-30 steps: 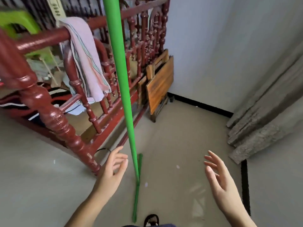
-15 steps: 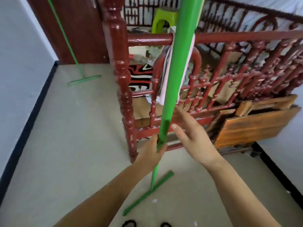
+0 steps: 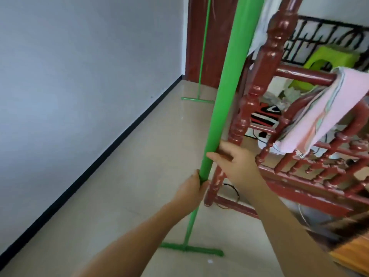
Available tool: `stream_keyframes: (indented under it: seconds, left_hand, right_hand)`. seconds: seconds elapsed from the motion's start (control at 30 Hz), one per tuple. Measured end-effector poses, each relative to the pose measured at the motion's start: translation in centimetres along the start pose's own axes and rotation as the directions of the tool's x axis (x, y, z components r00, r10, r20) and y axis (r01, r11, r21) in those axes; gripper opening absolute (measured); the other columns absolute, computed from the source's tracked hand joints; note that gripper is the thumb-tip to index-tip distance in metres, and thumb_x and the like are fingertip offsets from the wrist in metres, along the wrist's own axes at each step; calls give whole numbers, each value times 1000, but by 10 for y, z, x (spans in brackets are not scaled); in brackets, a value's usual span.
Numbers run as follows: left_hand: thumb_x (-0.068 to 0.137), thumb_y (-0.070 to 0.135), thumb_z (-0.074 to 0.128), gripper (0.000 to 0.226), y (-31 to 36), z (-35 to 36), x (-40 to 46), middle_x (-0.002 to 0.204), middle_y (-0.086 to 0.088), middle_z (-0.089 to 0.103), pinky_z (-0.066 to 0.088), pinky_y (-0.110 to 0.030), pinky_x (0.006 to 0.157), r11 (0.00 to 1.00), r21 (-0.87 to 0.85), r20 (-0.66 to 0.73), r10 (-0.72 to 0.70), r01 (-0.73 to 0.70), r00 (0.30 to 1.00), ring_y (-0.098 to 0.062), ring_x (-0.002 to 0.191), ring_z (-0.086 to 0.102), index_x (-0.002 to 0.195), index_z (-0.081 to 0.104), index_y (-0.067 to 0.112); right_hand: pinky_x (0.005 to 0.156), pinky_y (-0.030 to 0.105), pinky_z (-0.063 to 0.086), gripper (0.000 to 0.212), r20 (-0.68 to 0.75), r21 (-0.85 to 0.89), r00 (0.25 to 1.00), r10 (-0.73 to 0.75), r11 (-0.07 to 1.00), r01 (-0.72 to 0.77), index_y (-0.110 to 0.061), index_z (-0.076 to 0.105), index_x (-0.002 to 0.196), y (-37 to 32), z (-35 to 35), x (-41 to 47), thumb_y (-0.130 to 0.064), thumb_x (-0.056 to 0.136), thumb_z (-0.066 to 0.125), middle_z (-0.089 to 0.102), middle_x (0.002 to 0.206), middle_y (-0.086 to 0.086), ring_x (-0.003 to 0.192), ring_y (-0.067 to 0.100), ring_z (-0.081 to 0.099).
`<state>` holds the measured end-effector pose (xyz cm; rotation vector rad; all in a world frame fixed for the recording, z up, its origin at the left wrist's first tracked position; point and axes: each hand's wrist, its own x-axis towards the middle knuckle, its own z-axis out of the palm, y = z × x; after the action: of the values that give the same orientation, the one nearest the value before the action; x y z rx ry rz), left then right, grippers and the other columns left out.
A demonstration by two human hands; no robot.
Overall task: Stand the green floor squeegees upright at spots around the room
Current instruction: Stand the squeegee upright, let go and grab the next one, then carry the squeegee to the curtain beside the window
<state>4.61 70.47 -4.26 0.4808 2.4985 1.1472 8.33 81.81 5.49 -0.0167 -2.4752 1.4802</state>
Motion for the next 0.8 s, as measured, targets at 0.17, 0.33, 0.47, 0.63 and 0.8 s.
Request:
stream_keyframes:
  seconds: [0.17, 0.33, 0.47, 0.63, 0.8]
  left_hand:
    - [92, 29, 46, 19, -74, -80, -43, 81, -9, 53, 43, -38, 68, 993, -41, -188, -113, 107, 976, -37, 84, 60, 93, 42, 10]
    - [92, 26, 46, 22, -155, -171, -93, 81, -10, 54, 42, -37, 68, 983, -28, -301, -181, 181, 936, -32, 75, 55, 102, 43, 6]
    - [91, 23, 47, 16, -217, -242, -128, 83, -11, 53, 40, -35, 68, 966, -54, -373, -253, 251, 893, -31, 77, 53, 95, 41, 9]
    - [90, 17, 48, 14, -286, -323, -176, 90, -18, 57, 41, -36, 70, 932, -128, -474, -357, 338, 805, -36, 85, 56, 96, 42, 6]
    - [88, 16, 50, 17, -342, -386, -230, 94, -20, 61, 50, -43, 79, 858, -269, -582, -507, 438, 636, -37, 88, 60, 98, 45, 3]
  right_hand:
    - [81, 17, 48, 21, 177, 48, 980, -91, 995, 84, -23, 67, 96, -53, 104, 18, -11, 79, 64, 69, 88, -7, 83, 5, 64]
    - [84, 35, 52, 14, 281, 72, 944, -171, 985, 157, -24, 63, 89, -111, 224, 27, -17, 78, 65, 67, 82, -8, 81, 12, 64]
    - [82, 42, 52, 15, 342, 95, 913, -224, 974, 204, -19, 62, 91, -157, 319, 34, -20, 76, 66, 70, 85, 1, 80, 16, 64]
    - [75, 48, 55, 16, 447, 157, 852, -273, 961, 225, -26, 58, 87, -212, 432, 39, -25, 74, 67, 68, 81, -5, 81, 19, 65]
    - [72, 49, 55, 18, 566, 225, 733, -378, 926, 303, -25, 55, 87, -265, 535, 36, -27, 73, 66, 69, 83, 3, 80, 22, 64]
